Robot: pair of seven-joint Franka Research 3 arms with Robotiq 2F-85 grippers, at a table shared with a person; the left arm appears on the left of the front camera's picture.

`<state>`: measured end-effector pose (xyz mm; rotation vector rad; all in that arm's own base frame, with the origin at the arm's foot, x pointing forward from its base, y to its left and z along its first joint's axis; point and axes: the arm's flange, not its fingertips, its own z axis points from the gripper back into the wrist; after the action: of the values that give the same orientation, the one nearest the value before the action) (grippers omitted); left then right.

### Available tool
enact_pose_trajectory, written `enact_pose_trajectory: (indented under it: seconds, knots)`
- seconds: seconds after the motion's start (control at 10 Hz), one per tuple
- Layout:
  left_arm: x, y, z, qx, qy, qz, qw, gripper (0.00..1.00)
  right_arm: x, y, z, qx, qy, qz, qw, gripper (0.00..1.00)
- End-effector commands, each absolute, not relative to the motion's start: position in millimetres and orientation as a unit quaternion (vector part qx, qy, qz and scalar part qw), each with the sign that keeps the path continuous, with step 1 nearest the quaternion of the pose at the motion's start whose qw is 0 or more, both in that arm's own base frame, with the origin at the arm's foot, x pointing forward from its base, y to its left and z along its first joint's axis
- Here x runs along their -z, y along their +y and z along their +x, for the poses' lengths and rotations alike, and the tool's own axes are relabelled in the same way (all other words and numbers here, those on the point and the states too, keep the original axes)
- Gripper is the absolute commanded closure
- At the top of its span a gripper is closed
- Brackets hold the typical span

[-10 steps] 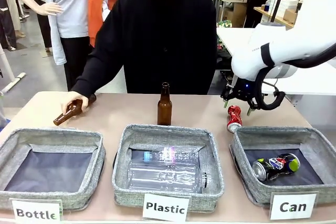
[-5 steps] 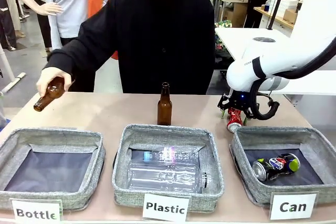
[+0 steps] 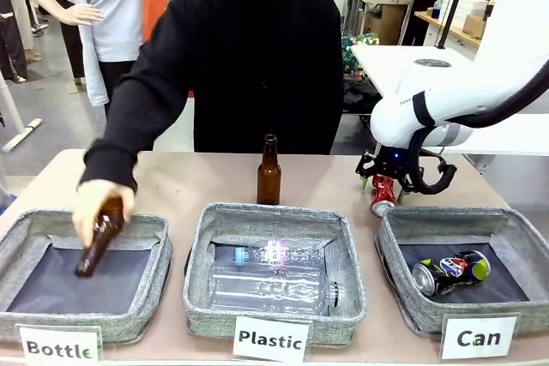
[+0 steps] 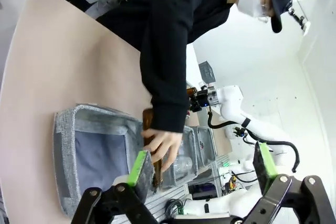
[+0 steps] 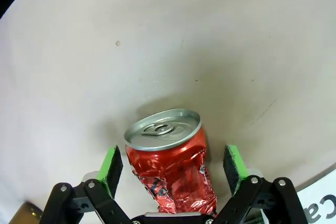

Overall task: Sort the can waste into the basket.
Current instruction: Pick up the can waste from the table and place it in the right Fabric basket.

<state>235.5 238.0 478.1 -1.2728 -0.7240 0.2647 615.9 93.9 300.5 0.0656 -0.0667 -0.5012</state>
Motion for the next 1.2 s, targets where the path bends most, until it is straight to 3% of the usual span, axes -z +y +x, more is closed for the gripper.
enact_pose_trajectory:
  seconds: [0.0,0.4,0.5,0.6,0.7,0.9,1.0,1.1]
  knots:
    - [-475,242,245,-0.123,-0.337,-0.594,0.72,0.0,-302,94,616,0.238,-0.031,0.039,0.97,0.0]
    - [-464,232,248,-0.131,-0.338,-0.596,0.716,0.0,-302,92,615,0.238,-0.024,0.038,0.97,0.0]
    - [-459,218,251,-0.124,-0.322,-0.597,0.724,0.0,-302,92,615,0.242,-0.019,0.035,0.969,0.55]
    - [-454,198,255,-0.107,-0.304,-0.595,0.736,0.0,-304,91,616,0.244,-0.016,0.039,0.969,0.6]
    - [-450,180,256,-0.093,-0.289,-0.596,0.743,0.0,-306,91,615,0.245,-0.018,0.037,0.969,1.0]
    - [-442,153,264,-0.08,-0.273,-0.589,0.757,0.0,-306,90,613,0.245,-0.022,0.039,0.968,1.0]
    - [-431,140,270,-0.076,-0.261,-0.575,0.772,0.0,-304,88,612,0.246,-0.023,0.039,0.968,0.86]
    - [-425,135,278,-0.064,-0.238,-0.562,0.79,0.0,-305,90,613,0.25,-0.028,0.042,0.967,0.96]
